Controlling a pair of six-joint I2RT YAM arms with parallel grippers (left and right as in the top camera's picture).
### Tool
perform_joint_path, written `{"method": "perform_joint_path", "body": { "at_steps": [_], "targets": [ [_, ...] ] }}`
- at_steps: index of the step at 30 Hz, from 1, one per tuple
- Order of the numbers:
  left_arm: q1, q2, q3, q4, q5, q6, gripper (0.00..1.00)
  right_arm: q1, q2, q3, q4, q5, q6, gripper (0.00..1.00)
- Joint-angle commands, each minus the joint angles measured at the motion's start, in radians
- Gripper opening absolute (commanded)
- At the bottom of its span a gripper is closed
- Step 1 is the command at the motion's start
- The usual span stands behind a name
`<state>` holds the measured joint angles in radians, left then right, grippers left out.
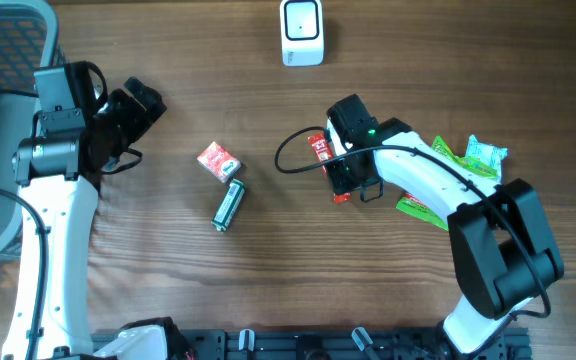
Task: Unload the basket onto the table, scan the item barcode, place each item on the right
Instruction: 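Carry the Nescafe stick rightward with the right gripper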
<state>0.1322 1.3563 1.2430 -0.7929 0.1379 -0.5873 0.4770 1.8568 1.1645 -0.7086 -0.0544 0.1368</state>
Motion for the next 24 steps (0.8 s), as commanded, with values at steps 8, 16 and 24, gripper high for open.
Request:
{"method": "perform_joint_path", "body": {
  "at_steps": [8, 16, 24],
  "targets": [
    [0.002, -0.010, 0.001, 0.002, -0.009, 0.008, 1.00, 0.002, 0.002, -0.068, 0.050, 0.028, 0.006, 0.39],
    [0.002, -0.010, 0.001, 0.002, -0.009, 0.008, 1.00, 0.002, 0.002, -0.102, 0.083, 0.023, 0.050, 0.30],
    [0.002, -0.010, 0.001, 0.002, -0.009, 0.008, 1.00, 0.002, 0.002, -0.163, 0.134, 0.006, 0.084, 0.35]
  ]
}}
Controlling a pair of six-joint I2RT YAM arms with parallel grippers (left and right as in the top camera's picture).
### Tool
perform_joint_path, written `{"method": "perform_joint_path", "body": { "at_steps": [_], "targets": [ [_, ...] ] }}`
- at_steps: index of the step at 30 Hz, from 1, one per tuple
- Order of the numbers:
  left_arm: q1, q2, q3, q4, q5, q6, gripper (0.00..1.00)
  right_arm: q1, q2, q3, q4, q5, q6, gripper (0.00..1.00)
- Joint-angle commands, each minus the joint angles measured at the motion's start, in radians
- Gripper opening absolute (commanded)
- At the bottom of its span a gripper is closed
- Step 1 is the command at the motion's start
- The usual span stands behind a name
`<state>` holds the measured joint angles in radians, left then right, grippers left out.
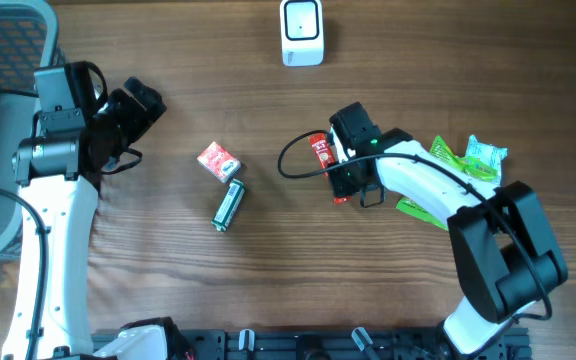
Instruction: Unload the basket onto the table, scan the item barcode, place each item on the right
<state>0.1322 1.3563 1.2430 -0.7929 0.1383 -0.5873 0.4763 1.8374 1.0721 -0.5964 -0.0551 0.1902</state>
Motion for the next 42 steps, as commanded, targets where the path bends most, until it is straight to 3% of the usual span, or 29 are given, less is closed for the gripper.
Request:
{"method": "perform_joint_path", "body": {
  "at_steps": [1, 4, 7, 11, 19, 29, 35, 42],
  "targets": [
    [0.002, -0.010, 0.001, 0.002, -0.009, 0.008, 1.00, 0.002, 0.021, -0.086, 0.045, 0.001, 0.031, 0.33],
    [0.002, -0.010, 0.001, 0.002, -0.009, 0.008, 1.00, 0.002, 0.021, -0.099, 0.054, 0.001, 0.030, 0.04],
    [0.002, -0.010, 0.001, 0.002, -0.009, 0.008, 1.00, 0.001, 0.021, -0.076, 0.022, -0.123, -0.084, 0.04],
    [0.002, -0.010, 0.001, 0.002, -0.009, 0.008, 1.00, -0.016, -0.002, -0.007, -0.077, -0.117, -0.097, 0.04],
    [0.002, -0.010, 0.001, 0.002, -0.009, 0.008, 1.00, -0.007, -0.158, 0.011, -0.115, 0.135, -0.070, 0.04],
    [0.002, -0.010, 0.001, 0.002, -0.009, 0.008, 1.00, 0.111, -0.189, 0.006, -0.167, 0.697, 0.263, 0.04],
    [0.002, -0.010, 0.001, 0.002, -0.009, 0.008, 1.00, 0.221, -0.120, 0.003, -0.175, 0.902, 0.315, 0.04],
    [0.002, -0.010, 0.001, 0.002, -0.009, 0.008, 1.00, 0.228, 0.055, 0.003, -0.171, 0.930, 0.258, 0.04]
  ]
}}
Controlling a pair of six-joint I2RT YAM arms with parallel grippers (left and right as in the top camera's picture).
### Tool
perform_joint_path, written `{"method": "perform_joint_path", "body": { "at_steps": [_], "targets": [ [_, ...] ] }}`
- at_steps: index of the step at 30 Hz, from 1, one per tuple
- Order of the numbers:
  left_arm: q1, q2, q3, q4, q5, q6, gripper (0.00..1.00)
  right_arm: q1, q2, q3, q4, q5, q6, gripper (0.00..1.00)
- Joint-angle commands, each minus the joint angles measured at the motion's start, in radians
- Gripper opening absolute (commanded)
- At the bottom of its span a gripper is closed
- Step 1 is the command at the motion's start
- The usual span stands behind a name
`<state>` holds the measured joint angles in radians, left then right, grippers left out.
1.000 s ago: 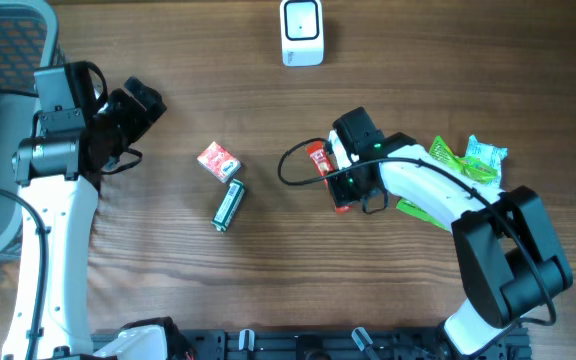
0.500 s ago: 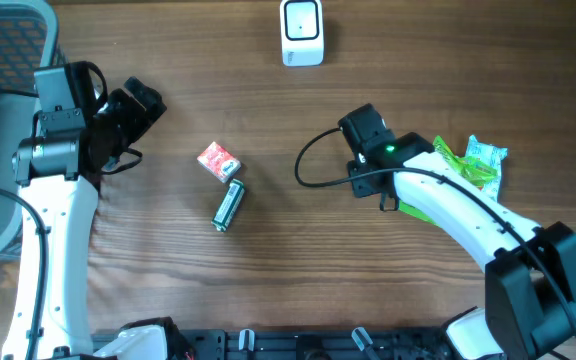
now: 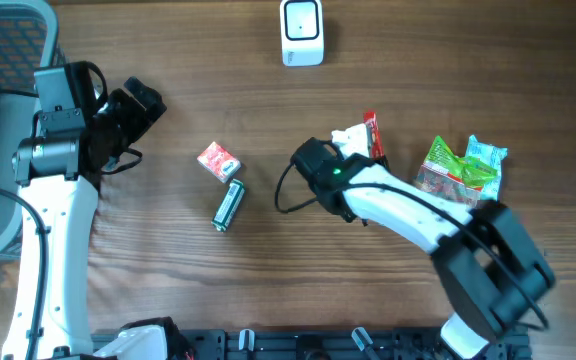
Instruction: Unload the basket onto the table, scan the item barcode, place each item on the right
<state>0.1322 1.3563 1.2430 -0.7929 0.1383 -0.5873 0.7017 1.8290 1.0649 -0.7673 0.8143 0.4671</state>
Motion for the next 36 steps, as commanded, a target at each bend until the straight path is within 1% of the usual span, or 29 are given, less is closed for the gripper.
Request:
{"method": "perform_joint_path", "body": {
  "at_steps": [1, 6, 9, 15, 21, 22, 23, 24, 26, 29, 32, 35, 36],
  "targets": [
    [0.002, -0.010, 0.001, 0.002, -0.009, 0.008, 1.00, 0.002, 0.092, 0.010, 0.000, 0.061, -0.023, 0.04],
    [0.002, -0.010, 0.001, 0.002, -0.009, 0.008, 1.00, 0.002, 0.177, 0.010, 0.007, 0.048, -0.048, 0.04],
    [0.002, -0.010, 0.001, 0.002, -0.009, 0.008, 1.00, 0.005, 0.177, 0.011, 0.034, -0.025, -0.080, 0.04],
    [0.002, -0.010, 0.001, 0.002, -0.009, 0.008, 1.00, 0.029, 0.178, 0.011, 0.046, -0.053, -0.088, 0.04],
    [0.002, -0.010, 0.001, 0.002, -0.009, 0.008, 1.00, 0.109, 0.178, 0.011, 0.063, -0.119, -0.094, 0.05],
    [0.002, -0.010, 0.001, 0.002, -0.009, 0.008, 1.00, 0.118, 0.178, 0.011, 0.067, -0.137, -0.095, 0.10],
    [0.002, -0.010, 0.001, 0.002, -0.009, 0.008, 1.00, 0.124, 0.178, 0.011, 0.071, -0.164, -0.095, 0.22],
    [0.002, -0.010, 0.001, 0.002, -0.009, 0.008, 1.00, 0.127, 0.178, 0.011, 0.076, -0.207, -0.099, 0.29],
    [0.002, -0.010, 0.001, 0.002, -0.009, 0.008, 1.00, 0.127, 0.177, 0.011, 0.078, -0.265, -0.098, 0.35],
    [0.002, -0.010, 0.001, 0.002, -0.009, 0.008, 1.00, 0.127, 0.166, 0.019, 0.066, -0.269, -0.098, 0.38],
    [0.002, -0.010, 0.001, 0.002, -0.009, 0.008, 1.00, 0.119, 0.097, 0.051, 0.046, -0.323, -0.110, 0.39],
    [0.002, -0.010, 0.001, 0.002, -0.009, 0.008, 1.00, 0.073, 0.002, 0.080, 0.047, -0.424, -0.194, 0.39],
    [0.002, -0.010, 0.001, 0.002, -0.009, 0.008, 1.00, 0.050, -0.021, 0.084, 0.047, -0.457, -0.215, 0.36]
  ]
}}
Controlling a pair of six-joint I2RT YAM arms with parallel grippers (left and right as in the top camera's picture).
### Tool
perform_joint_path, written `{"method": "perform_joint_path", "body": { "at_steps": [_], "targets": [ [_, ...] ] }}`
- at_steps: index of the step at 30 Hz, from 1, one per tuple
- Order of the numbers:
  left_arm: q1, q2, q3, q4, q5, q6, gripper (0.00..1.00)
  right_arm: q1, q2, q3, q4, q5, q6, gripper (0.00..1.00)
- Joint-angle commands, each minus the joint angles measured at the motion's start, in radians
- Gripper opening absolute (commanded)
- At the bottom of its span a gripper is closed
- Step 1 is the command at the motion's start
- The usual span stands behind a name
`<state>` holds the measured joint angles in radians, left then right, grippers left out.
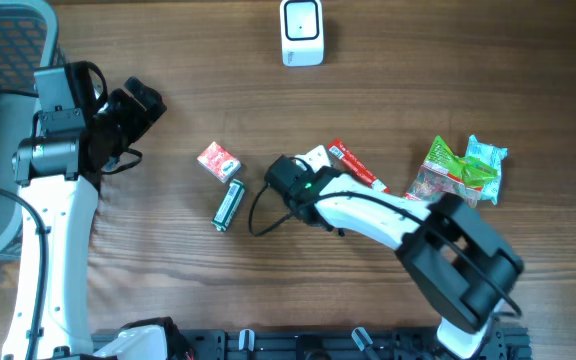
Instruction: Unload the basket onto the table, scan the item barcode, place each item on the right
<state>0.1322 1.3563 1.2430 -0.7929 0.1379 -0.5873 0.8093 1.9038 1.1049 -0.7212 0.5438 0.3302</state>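
Note:
The white barcode scanner stands at the far edge of the table. A long red packet lies slanted from upper left to lower right near the table's middle. My right gripper is shut on its left end, and the wrist sits to the left of it. Far from both, my left gripper hangs at the left side. Its fingers are too dark to tell whether they are open or shut.
A small red box and a green-and-black cylinder lie left of the right wrist. Green snack packets lie at the right. A grey basket fills the far left corner.
The right wrist has moved left and a little nearer. The red packet, which pointed toward the far edge, now slants down to the right. The left arm is unchanged.
My right gripper was first down on the red packet beside the green snack packets, and stayed there at the second moment. Later it held the packet clear of them, pointing toward the scanner. Now the wrist is further left and the packet lies slanted.

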Motion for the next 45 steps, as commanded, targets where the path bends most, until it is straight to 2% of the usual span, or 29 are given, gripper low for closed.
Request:
{"method": "perform_joint_path", "body": {
  "at_steps": [1, 2, 4, 5, 8, 11, 14, 17, 27, 36, 41, 45],
  "targets": [
    [0.002, -0.010, 0.001, 0.002, -0.009, 0.008, 1.00, -0.089, -0.119, 0.044, 0.000, -0.221, -0.094, 0.31],
    [0.002, -0.010, 0.001, 0.002, -0.009, 0.008, 1.00, -0.126, -0.137, 0.044, -0.005, -0.263, -0.096, 0.25],
    [0.002, -0.010, 0.001, 0.002, -0.009, 0.008, 1.00, -0.226, -0.154, 0.044, -0.023, -0.409, -0.122, 0.06],
    [0.002, -0.010, 0.001, 0.002, -0.009, 0.008, 1.00, -0.281, -0.153, 0.043, -0.029, -0.511, -0.151, 0.04],
    [0.002, -0.010, 0.001, 0.002, -0.009, 0.008, 1.00, -0.407, -0.132, 0.026, -0.032, -0.713, -0.174, 0.04],
    [0.002, -0.010, 0.001, 0.002, -0.009, 0.008, 1.00, -0.455, -0.126, -0.005, -0.015, -0.701, -0.174, 0.04],
    [0.002, -0.010, 0.001, 0.002, -0.009, 0.008, 1.00, -0.457, -0.126, -0.024, 0.026, -0.661, -0.173, 0.04],
    [0.002, -0.010, 0.001, 0.002, -0.009, 0.008, 1.00, -0.457, -0.126, -0.027, 0.059, -0.534, -0.157, 0.04],
    [0.002, -0.010, 0.001, 0.002, -0.009, 0.008, 1.00, -0.457, -0.125, -0.070, 0.099, -0.532, -0.066, 0.04],
    [0.002, -0.010, 0.001, 0.002, -0.009, 0.008, 1.00, -0.457, -0.125, -0.173, 0.160, -0.545, -0.058, 0.04],
    [0.002, -0.010, 0.001, 0.002, -0.009, 0.008, 1.00, -0.457, -0.134, -0.101, 0.122, -0.630, -0.148, 0.06],
    [0.002, -0.010, 0.001, 0.002, -0.009, 0.008, 1.00, -0.457, -0.146, -0.049, 0.083, -0.642, -0.147, 0.09]
  ]
}}
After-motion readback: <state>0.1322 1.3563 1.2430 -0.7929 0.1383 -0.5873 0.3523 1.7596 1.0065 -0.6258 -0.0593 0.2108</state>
